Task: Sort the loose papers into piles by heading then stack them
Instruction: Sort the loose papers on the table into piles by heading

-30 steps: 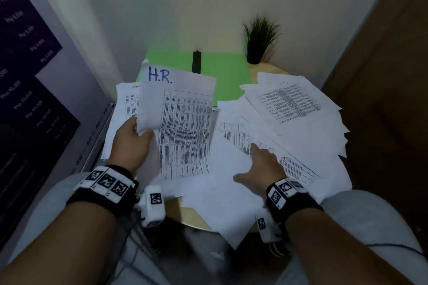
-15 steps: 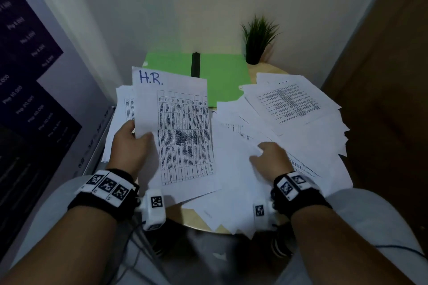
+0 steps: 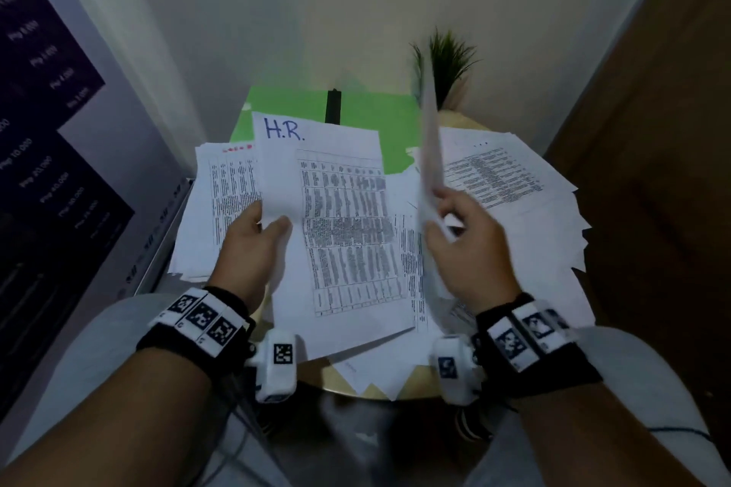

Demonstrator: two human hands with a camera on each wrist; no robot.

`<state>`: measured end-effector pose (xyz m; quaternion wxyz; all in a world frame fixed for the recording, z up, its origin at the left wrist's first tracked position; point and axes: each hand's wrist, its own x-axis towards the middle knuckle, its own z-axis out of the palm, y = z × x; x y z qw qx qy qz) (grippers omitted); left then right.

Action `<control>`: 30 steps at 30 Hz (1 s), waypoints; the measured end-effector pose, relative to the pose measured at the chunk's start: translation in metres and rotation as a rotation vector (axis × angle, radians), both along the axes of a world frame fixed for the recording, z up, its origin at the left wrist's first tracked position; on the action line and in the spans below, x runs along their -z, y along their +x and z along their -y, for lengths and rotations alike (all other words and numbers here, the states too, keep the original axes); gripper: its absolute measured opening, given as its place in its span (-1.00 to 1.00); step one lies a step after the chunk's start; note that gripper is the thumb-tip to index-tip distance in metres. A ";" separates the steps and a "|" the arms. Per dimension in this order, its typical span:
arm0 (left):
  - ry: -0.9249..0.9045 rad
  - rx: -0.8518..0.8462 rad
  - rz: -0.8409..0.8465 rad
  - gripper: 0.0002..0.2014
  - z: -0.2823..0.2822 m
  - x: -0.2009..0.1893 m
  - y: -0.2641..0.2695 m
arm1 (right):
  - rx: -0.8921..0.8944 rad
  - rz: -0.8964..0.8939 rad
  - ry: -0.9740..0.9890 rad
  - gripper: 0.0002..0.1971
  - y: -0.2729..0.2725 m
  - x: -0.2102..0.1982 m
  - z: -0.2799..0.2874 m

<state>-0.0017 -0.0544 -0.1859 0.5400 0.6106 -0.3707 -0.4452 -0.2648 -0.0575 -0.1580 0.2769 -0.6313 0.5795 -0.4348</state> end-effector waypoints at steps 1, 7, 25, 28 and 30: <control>-0.009 0.020 -0.018 -0.70 -0.001 0.000 -0.006 | -0.080 -0.026 0.031 -0.71 0.012 0.005 -0.004; -0.046 0.117 -0.020 -0.85 -0.011 -0.001 -0.034 | -0.394 -0.238 0.011 -0.82 0.067 0.049 -0.022; -0.028 -0.173 0.221 -0.73 0.006 -0.007 0.033 | -0.656 -0.965 0.405 0.22 0.011 0.101 -0.024; -0.038 -0.154 0.230 -0.75 0.004 -0.010 0.034 | -0.666 -1.110 0.422 0.20 0.023 0.108 -0.032; -0.039 -0.133 0.260 -0.74 0.001 -0.012 0.034 | -0.656 -1.136 0.409 0.13 0.027 0.107 -0.035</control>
